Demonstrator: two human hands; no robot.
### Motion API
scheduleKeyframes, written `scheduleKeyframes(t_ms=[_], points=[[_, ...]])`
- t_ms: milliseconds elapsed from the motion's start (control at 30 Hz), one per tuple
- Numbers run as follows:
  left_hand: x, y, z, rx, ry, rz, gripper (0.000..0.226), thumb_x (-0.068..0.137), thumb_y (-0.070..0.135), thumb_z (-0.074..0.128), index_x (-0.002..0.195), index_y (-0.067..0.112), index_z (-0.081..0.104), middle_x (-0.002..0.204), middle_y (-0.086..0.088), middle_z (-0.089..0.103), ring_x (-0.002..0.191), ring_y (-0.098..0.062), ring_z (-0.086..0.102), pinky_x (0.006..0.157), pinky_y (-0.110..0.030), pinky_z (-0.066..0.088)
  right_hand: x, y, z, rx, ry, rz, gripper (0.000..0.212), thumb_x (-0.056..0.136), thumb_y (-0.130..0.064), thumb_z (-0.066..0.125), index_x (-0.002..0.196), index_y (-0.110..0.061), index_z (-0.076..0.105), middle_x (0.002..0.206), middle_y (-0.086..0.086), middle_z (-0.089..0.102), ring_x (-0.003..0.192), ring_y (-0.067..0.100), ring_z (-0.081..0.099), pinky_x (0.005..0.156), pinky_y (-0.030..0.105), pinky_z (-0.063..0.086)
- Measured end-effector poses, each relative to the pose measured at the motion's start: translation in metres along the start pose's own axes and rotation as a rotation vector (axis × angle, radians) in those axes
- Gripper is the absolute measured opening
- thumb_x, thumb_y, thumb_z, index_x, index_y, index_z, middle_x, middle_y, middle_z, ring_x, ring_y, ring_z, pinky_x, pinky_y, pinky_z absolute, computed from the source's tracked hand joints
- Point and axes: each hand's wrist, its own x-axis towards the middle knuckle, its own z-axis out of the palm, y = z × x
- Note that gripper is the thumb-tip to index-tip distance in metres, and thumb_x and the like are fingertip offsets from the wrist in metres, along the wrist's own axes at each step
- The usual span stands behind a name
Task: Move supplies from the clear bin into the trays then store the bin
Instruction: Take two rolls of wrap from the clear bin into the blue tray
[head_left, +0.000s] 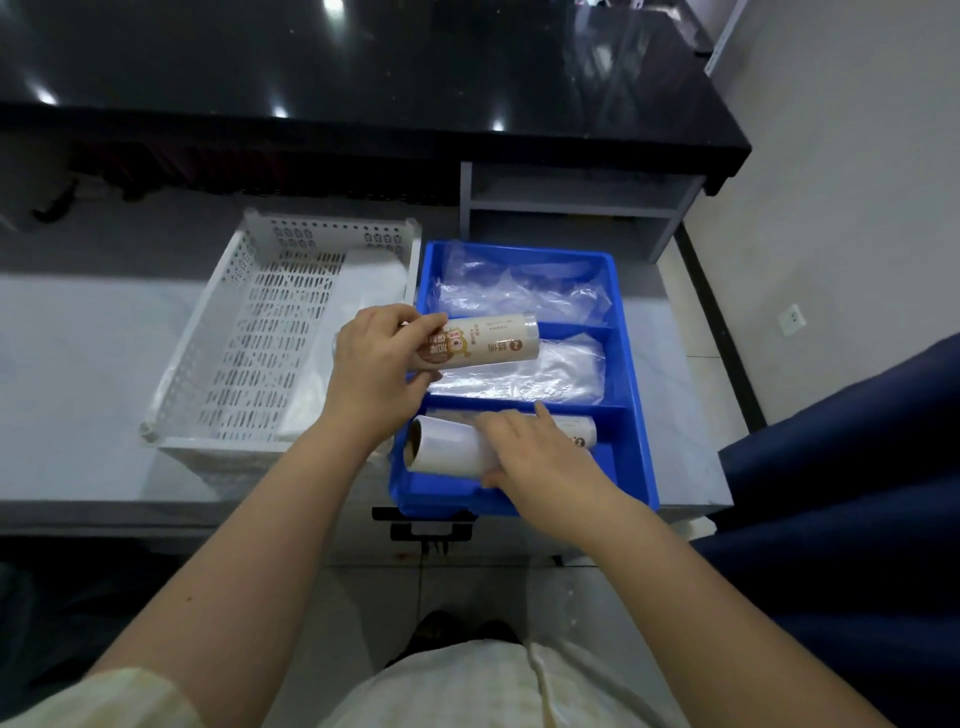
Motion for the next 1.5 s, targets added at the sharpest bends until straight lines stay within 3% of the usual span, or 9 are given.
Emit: scheduleKeyframes(t_ms=[133,300,433,533,733,933,1167,1333,1500], points=[[-0.002,-0.001,-0.001,-0.003,-0.029,-0.039,0.062,0.061,0.015,0.085,0.12,0.016,0.065,0.11,-0.009,0.062,0.1,-0.032,0.054,0.083,-0.051,0.045,-0.005,-0.003,-0.019,-0.016,0.154,-0.043,0.049,0.081,-0.019,0.07,0.125,-0.015,0.048,0.118,0.009,0.054,0.104,0.028,0.048,0.097,0.042,0.04],[-0.012,0.008,-0.002,-0.012,-0.061,-0.05,0.058,0.063,0.011,0.08,0.12,0.015,0.066,0.109,-0.009,0.062,0.099,-0.033,0.054,0.082,-0.05,0.046,-0.009,0.015,-0.06,-0.039,0.305,0.063,0.053,0.081,-0.022,0.07,0.129,-0.022,0.046,0.127,0.004,0.049,0.114,0.021,0.041,0.103,0.037,0.033],[-0.025,0.031,0.004,-0.002,-0.188,0.022,0.062,0.065,0.025,0.081,0.124,0.019,0.061,0.115,-0.004,0.06,0.104,-0.027,0.052,0.09,-0.044,0.044,-0.015,0.034,-0.087,-0.039,0.402,0.177,0.051,0.081,-0.022,0.071,0.127,-0.022,0.048,0.128,0.005,0.048,0.115,0.024,0.04,0.101,0.039,0.029],[-0.035,0.052,0.015,-0.013,-0.296,0.067,0.061,0.07,0.03,0.075,0.127,0.019,0.056,0.119,-0.001,0.059,0.108,-0.023,0.05,0.094,-0.038,0.041,-0.016,0.042,-0.091,-0.03,0.402,0.222,0.051,0.082,-0.023,0.071,0.127,-0.022,0.047,0.128,0.004,0.047,0.116,0.025,0.04,0.102,0.04,0.028],[-0.055,0.064,0.032,-0.017,-0.503,0.069,0.06,0.079,0.045,0.068,0.132,0.026,0.049,0.126,0.005,0.053,0.115,-0.018,0.045,0.099,-0.039,0.039,-0.019,0.05,-0.066,-0.043,0.321,0.232,0.051,0.082,-0.026,0.07,0.126,-0.027,0.044,0.125,-0.001,0.048,0.113,0.02,0.04,0.1,0.037,0.03],[-0.059,0.055,0.025,-0.056,-0.409,-0.004,0.05,0.083,0.04,0.063,0.13,0.027,0.053,0.126,0.007,0.054,0.117,-0.015,0.043,0.101,-0.035,0.037,-0.016,0.054,-0.045,-0.039,0.294,0.201,0.053,0.08,-0.029,0.071,0.125,-0.03,0.043,0.124,-0.004,0.048,0.111,0.018,0.041,0.098,0.036,0.033],[-0.045,0.013,-0.024,0.065,-0.165,-0.168,0.052,0.077,0.026,0.072,0.127,0.02,0.058,0.12,-0.003,0.061,0.114,-0.028,0.049,0.093,-0.044,0.041,0.001,0.037,-0.023,-0.085,0.247,0.128,0.048,0.081,-0.027,0.069,0.124,-0.029,0.045,0.119,-0.002,0.05,0.107,0.023,0.043,0.095,0.04,0.032],[-0.047,0.014,-0.034,0.087,-0.153,-0.2,0.048,0.079,0.022,0.068,0.126,0.02,0.059,0.117,-0.003,0.061,0.111,-0.028,0.05,0.091,-0.046,0.042,0.014,0.013,0.005,-0.143,0.109,0.005,0.051,0.079,-0.018,0.069,0.123,-0.027,0.045,0.116,0.0,0.049,0.102,0.025,0.043,0.089,0.038,0.034],[-0.066,0.015,-0.031,0.097,-0.131,-0.28,0.046,0.079,0.021,0.068,0.124,0.02,0.06,0.114,-0.002,0.062,0.108,-0.027,0.05,0.089,-0.044,0.042,0.02,0.016,0.008,0.038,0.045,-0.013,0.047,0.079,-0.039,0.069,0.12,-0.027,0.049,0.117,-0.003,0.049,0.109,0.023,0.042,0.092,0.038,0.036]])
